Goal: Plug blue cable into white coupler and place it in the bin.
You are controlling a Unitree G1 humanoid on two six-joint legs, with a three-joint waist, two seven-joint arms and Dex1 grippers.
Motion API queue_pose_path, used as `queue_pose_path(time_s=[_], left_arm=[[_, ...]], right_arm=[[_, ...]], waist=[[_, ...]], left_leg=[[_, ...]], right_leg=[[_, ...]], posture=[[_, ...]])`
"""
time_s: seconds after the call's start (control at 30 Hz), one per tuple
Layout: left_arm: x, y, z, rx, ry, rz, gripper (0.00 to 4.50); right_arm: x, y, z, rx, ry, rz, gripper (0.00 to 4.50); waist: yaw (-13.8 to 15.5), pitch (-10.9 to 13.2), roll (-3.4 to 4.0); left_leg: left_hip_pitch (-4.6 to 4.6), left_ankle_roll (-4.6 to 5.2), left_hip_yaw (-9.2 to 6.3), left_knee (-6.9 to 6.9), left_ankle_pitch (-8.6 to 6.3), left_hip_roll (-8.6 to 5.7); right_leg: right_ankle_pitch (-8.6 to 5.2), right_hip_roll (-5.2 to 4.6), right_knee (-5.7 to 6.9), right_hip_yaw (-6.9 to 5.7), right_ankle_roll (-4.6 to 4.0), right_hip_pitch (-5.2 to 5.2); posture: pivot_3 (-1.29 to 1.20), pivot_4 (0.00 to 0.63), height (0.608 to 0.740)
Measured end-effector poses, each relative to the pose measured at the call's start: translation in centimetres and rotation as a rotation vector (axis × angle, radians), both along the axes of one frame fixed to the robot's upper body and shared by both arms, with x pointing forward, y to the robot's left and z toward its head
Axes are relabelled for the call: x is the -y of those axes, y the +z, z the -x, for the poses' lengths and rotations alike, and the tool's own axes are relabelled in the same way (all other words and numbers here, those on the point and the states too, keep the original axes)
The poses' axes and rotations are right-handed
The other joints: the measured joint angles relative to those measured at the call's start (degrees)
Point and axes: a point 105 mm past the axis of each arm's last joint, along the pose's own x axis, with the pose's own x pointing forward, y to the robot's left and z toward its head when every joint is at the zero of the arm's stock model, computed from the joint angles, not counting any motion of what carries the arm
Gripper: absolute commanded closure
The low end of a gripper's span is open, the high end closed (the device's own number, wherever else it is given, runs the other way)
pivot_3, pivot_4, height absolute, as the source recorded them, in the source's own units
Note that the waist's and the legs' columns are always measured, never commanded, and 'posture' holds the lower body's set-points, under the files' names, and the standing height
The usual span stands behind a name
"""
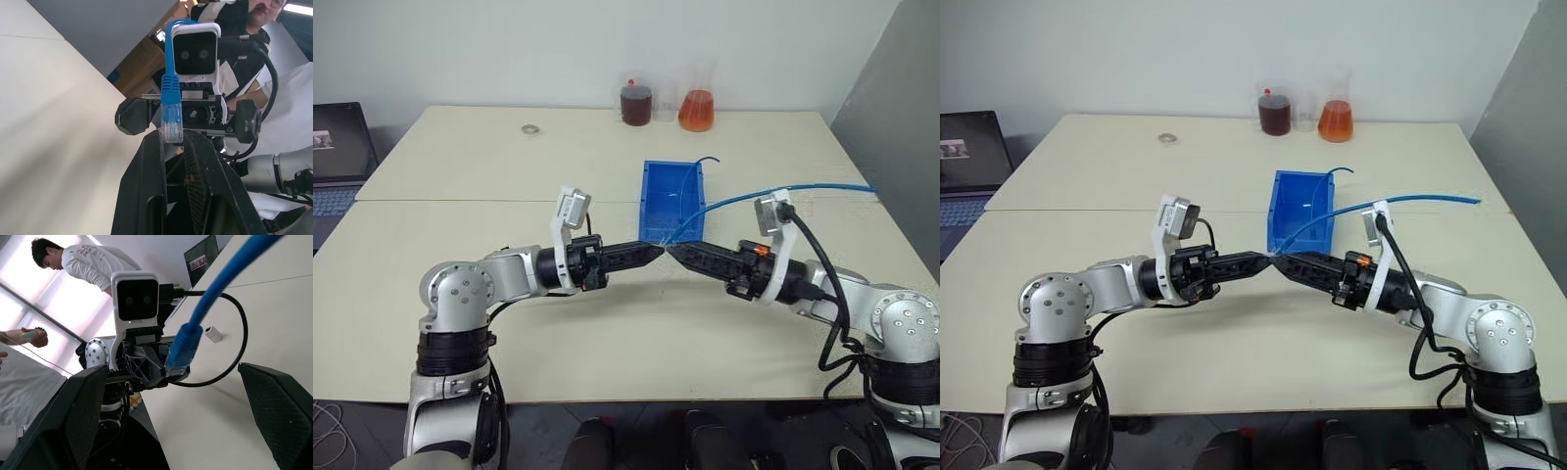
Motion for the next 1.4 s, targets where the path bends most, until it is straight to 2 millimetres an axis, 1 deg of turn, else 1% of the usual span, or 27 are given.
queue_pose_path(time_s=[0.37,0.6,0.77,0.93,1.17,1.27,1.4], left_arm=[[-0.2,-0.2,0.2,-0.004,-0.02,-0.015,4.26],[-0.3,-0.2,0.3,-0.004,-0.024,-0.016,4.26],[-0.6,-0.2,0.5,-0.018,-0.033,-0.026,4.26],[-0.8,-0.2,1.0,-0.039,-0.071,-0.024,4.26],[-0.8,-0.2,1.2,-0.048,-0.083,-0.022,4.26],[-0.8,-0.2,1.2,-0.05,-0.085,-0.022,4.26],[-0.9,-0.2,1.2,-0.048,-0.089,-0.021,4.26]], right_arm=[[0.1,0.0,-0.8,-0.006,0.016,-0.011,0.0],[0.5,-0.2,-0.7,-0.01,0.031,0.001,0.0],[1.2,-0.5,-0.8,-0.03,0.044,0.011,0.0],[1.5,-0.3,-0.9,-0.035,0.071,0.009,0.0],[1.4,-0.2,-0.8,-0.034,0.09,0.008,0.0],[1.4,-0.2,-0.7,-0.032,0.1,0.003,0.48],[1.4,-0.3,-0.7,-0.03,0.103,0.007,1.42]], waist=[[0.0,0.0,0.01],[0.0,0.0,0.01],[0.0,0.0,0.02],[-0.1,0.0,0.03],[0.0,0.0,0.03],[0.0,0.0,0.03],[0.0,0.0,0.03]], left_leg=[[-0.01,0.0,0.0,-0.03,0.0,0.01],[-0.02,0.0,0.0,-0.04,0.0,0.01],[-0.03,0.01,0.0,-0.04,0.0,0.0],[-0.03,0.01,0.0,-0.07,0.0,0.01],[-0.08,0.01,0.0,-0.1,-0.01,0.01],[-0.1,0.01,0.0,-0.12,-0.01,0.02],[-0.1,0.01,0.0,-0.14,-0.01,0.02]], right_leg=[[0.0,0.0,-0.05,0.0,0.0,0.0],[0.0,0.0,-0.07,0.0,0.0,0.0],[0.0,0.0,-0.1,0.0,0.0,0.0],[0.0,0.0,-0.12,-0.01,0.0,-0.01],[0.0,0.0,-0.29,-0.01,0.01,-0.01],[0.0,0.0,-0.35,-0.01,0.01,-0.01],[0.0,0.0,-0.38,-0.01,0.01,0.0]], posture=[[0.0,0.15,0.74],[0.0,0.15,0.74],[0.0,0.15,0.74],[0.0,0.15,0.74],[0.0,0.15,0.74],[0.0,0.15,0.74],[0.0,0.15,0.74]])
